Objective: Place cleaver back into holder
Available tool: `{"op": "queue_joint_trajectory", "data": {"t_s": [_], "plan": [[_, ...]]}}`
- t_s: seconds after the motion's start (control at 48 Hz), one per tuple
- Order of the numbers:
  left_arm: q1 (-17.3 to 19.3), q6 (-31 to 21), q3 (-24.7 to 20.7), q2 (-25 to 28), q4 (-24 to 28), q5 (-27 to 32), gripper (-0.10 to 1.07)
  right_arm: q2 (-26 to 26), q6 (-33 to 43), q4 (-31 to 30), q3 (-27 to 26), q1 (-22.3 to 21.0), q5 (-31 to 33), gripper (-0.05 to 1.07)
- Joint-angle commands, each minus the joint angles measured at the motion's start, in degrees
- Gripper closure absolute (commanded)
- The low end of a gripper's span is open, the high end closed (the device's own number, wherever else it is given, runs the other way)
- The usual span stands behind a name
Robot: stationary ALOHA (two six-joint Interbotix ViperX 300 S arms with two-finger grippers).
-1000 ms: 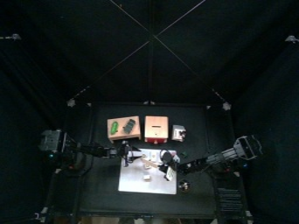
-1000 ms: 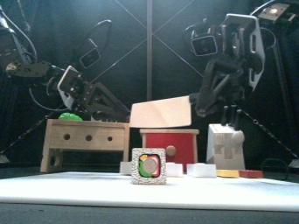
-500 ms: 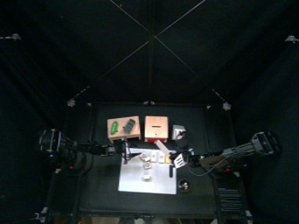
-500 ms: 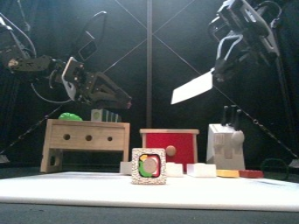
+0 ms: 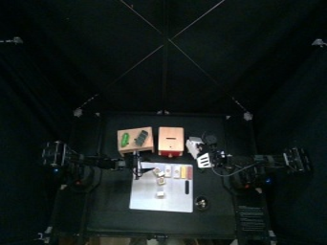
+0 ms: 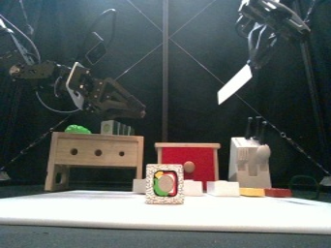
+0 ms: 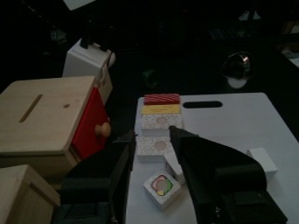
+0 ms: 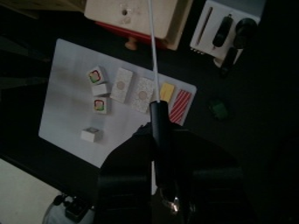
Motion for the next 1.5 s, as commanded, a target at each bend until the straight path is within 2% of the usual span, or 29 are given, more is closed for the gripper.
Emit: {"op": "queue_joint_trajectory", "data": {"t_s": [0.0,0.188,0.375,0.625,0.729,0.917,1.104,1.292,1.479], "plan": [[0.3,0.1,-0.5,-0.8,0.2,-0.6,0.21,-0.4,-1.5,5.4,-0.9,-4.6,-1.1,0.7],[0.3,0.1,-0.4,-0.8,0.7,-0.6,0.21,0.4,-1.9,11.3,0.1,-9.8,0.0,0.7],[0.3,0.1,-0.4,-0.8,1.4,-0.6,0.21,0.6,-2.0,13.4,-1.5,-13.0,5.9,0.7],[0.9,0.1,-0.3,-0.8,1.9,-0.6,0.21,3.8,-2.5,14.7,-4.2,-13.4,7.2,0.7],[1.1,0.1,-0.2,-0.7,2.1,-0.3,0.21,6.5,-6.1,15.9,-5.5,-14.0,7.7,0.7],[1.2,0.0,0.4,-0.8,2.7,-0.2,0.21,9.6,-11.5,18.8,-8.3,-17.8,9.6,0.7],[1.3,0.1,0.5,-0.9,2.8,-0.2,0.21,8.7,-11.8,19.6,-6.9,-20.3,9.9,0.7],[1.7,0.1,0.6,-1.0,4.0,-0.2,0.21,9.8,-11.9,22.0,-5.6,-20.6,9.1,0.7],[2.1,0.0,0.5,-1.0,4.7,-0.2,0.21,9.9,-11.8,21.2,-5.1,-20.7,9.1,0.7]]}}
